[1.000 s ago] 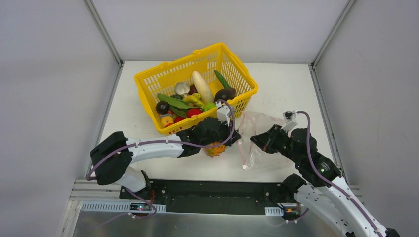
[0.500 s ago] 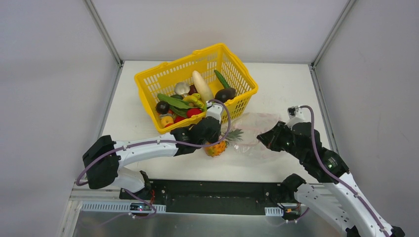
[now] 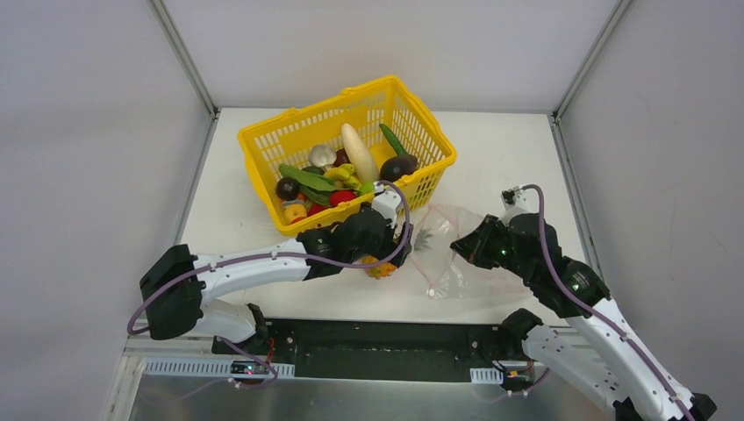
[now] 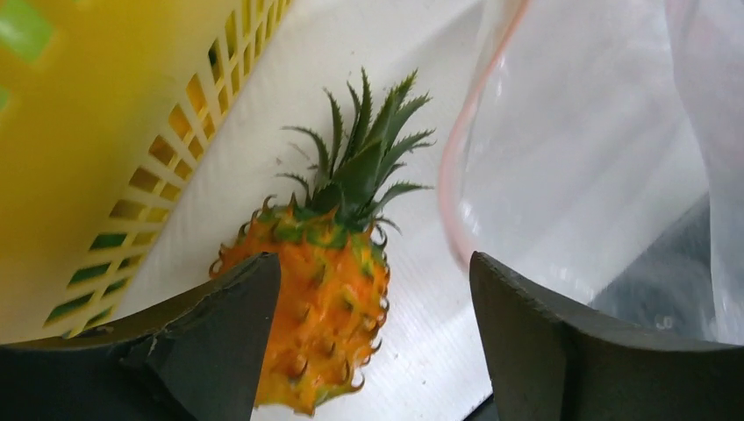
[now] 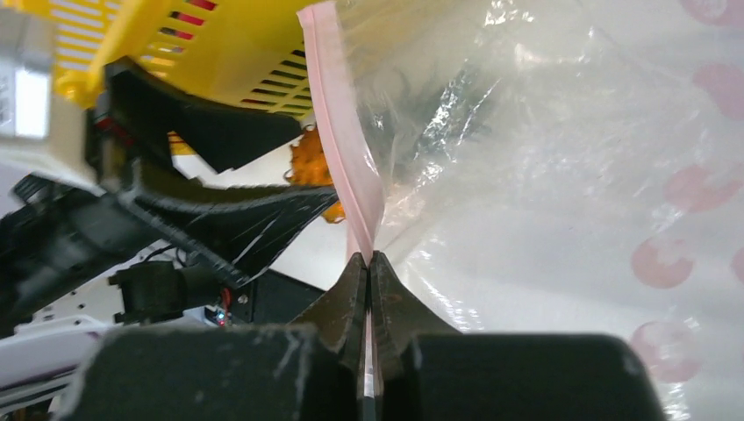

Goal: Place the food in the zip-top bag and seal the zipper
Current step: Pick up the fake fruit from the center of the board, then place the fake fruit in the zipper food storage bag.

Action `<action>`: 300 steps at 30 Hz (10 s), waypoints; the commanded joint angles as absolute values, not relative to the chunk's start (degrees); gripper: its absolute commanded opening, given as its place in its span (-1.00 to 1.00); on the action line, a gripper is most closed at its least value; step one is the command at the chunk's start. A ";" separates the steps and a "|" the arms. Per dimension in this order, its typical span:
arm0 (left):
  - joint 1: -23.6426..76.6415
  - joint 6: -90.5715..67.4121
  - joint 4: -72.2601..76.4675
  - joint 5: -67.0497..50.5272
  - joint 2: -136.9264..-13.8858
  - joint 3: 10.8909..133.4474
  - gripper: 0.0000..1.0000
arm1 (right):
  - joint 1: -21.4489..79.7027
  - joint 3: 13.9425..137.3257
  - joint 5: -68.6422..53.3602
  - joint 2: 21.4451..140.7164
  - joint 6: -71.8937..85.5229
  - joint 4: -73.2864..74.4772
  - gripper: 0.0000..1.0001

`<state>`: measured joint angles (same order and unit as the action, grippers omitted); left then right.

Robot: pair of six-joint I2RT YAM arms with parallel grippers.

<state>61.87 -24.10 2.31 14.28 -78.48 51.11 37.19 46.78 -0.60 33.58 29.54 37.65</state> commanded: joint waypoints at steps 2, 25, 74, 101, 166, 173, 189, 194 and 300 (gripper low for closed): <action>61.20 -15.33 0.48 11.08 -70.29 46.98 0.78 | 36.91 46.66 4.50 35.09 28.72 34.19 -1.00; 61.27 -1.23 -3.96 7.04 -81.54 46.55 0.98 | 36.92 44.15 1.93 33.80 28.93 32.96 -1.00; 64.21 -12.61 -11.35 -1.61 -51.98 47.64 -0.53 | 36.91 39.58 3.81 33.49 29.99 28.66 -1.00; 68.58 -7.85 -23.07 4.82 -73.70 62.44 -0.56 | 36.94 42.83 -7.21 31.95 24.55 26.72 -1.00; 72.63 -6.84 -30.26 12.75 -77.80 68.46 -0.53 | 37.34 42.57 -21.79 38.37 18.44 23.29 -1.00; 73.41 -5.77 -31.85 6.57 -78.98 70.53 -0.52 | 38.47 43.53 -19.40 41.72 14.65 23.57 -1.00; 71.54 -11.49 -28.01 9.98 -74.94 70.22 -0.51 | 48.15 40.41 -13.65 42.22 15.77 22.32 -1.00; 69.13 -18.34 -23.11 10.11 -71.88 66.15 -0.50 | 48.75 38.16 -9.02 39.32 18.24 18.66 -1.00; 59.15 -59.96 24.84 1.66 -68.21 42.65 -0.68 | 49.82 29.48 -3.66 26.57 35.89 7.76 -1.00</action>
<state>59.53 -58.70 16.08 1.21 -71.83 42.70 49.28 32.05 -5.45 30.11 31.83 10.24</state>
